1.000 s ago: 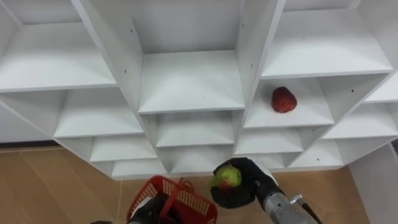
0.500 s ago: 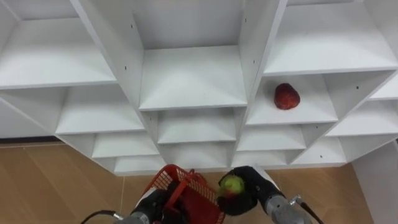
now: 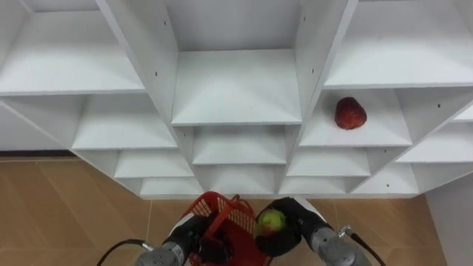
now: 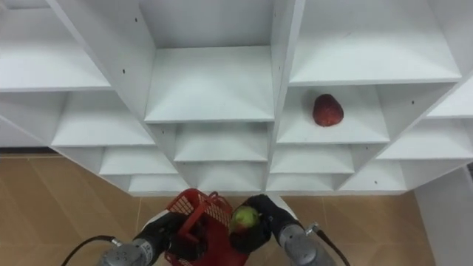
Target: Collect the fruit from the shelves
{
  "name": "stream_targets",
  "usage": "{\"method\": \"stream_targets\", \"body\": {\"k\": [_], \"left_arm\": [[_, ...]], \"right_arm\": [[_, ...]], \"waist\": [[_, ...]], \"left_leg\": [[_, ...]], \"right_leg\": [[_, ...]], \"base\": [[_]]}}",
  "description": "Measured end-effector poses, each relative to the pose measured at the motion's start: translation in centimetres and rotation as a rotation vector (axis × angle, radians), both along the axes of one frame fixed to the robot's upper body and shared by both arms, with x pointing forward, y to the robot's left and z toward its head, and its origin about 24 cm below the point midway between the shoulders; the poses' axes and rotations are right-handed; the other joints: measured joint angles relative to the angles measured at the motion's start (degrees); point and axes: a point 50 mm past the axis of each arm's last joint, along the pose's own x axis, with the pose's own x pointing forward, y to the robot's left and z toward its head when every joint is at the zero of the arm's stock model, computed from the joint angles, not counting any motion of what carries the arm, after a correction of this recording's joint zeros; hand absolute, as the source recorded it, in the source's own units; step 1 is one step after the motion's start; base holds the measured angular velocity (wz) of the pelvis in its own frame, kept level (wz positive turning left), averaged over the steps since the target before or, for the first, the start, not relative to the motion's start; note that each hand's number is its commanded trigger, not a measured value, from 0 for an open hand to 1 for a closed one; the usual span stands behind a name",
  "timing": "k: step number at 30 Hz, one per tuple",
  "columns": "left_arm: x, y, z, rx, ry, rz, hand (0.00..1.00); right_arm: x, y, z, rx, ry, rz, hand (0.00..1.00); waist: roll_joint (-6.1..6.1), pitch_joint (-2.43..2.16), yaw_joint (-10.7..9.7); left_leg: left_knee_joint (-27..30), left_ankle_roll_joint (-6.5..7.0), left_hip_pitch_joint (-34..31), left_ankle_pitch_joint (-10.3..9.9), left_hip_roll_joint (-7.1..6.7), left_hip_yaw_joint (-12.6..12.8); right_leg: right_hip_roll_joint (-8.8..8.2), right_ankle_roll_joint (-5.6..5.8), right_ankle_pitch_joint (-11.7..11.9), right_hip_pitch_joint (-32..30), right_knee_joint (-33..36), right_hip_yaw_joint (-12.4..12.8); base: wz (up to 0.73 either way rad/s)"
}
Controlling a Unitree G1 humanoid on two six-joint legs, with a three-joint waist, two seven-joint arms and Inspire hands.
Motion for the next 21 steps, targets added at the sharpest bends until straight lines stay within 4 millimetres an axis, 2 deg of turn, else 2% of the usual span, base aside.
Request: {"method": "stream_targets", "body": {"k": [5, 21], "left_arm": [[-0.13, -0.23, -0.06, 0.003, 0.003, -0.021, 1.00], [0.46, -0.85, 0.29, -0.007, -0.016, -0.037, 1.00]], "right_arm": [[-0.04, 0.17, -0.28, -0.007, 0.018, 0.007, 1.00], [0.85, 0.73, -0.02, -0.007, 0.011, 0.020, 1.00]], "waist": [[0.05, 0.04, 0.6], [0.22, 0.32, 0.5]], "left_leg": [[0.2, -0.01, -0.6, 0.0, 0.07, -0.2], [0.4, 0.00, -1.0, 0.0, -0.05, -0.5]], "right_leg": [[0.03, -0.07, 0.0, -0.5, 0.2, -0.1], [-0.19, -0.06, 0.0, -0.5, 0.1, -0.8]], "base": [[0.00], [0.02]]}}
